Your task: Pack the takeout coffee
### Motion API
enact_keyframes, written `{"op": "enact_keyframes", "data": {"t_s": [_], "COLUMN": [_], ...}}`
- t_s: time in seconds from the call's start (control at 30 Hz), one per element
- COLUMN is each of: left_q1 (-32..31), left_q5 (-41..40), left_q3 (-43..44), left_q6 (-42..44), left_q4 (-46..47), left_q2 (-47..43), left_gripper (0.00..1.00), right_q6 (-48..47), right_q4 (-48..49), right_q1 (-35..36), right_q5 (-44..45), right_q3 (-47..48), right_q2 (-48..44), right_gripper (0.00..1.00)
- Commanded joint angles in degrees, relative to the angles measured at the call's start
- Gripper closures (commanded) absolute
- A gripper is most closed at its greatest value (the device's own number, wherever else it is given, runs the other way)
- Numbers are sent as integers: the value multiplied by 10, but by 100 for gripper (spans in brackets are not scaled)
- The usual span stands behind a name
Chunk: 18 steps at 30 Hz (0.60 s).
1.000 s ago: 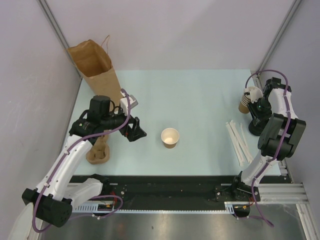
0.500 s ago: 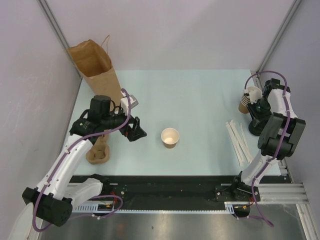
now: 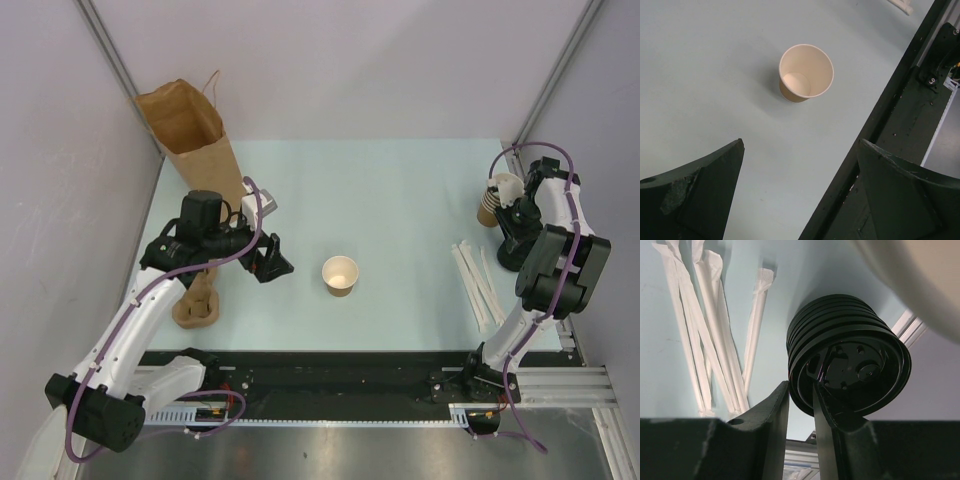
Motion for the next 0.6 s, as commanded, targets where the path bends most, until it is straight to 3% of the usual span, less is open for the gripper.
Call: {"op": "enact_keyframes", "data": {"t_s": [0.0, 0.57], "left_q1": [-5, -5], "left_q5": [0, 4], "left_q3": [26, 25], "left_q6": [8, 6], "left_q4": [12, 12], "left_q2": [2, -3], "left_gripper": [0, 0], "right_q6": [-10, -12], "right_q4": [9, -9], "right_q1": [2, 5], "right_q5": [10, 9], "right_q3": [-1, -1], "right_q2": [8, -24], "right_gripper": [70, 84]}}
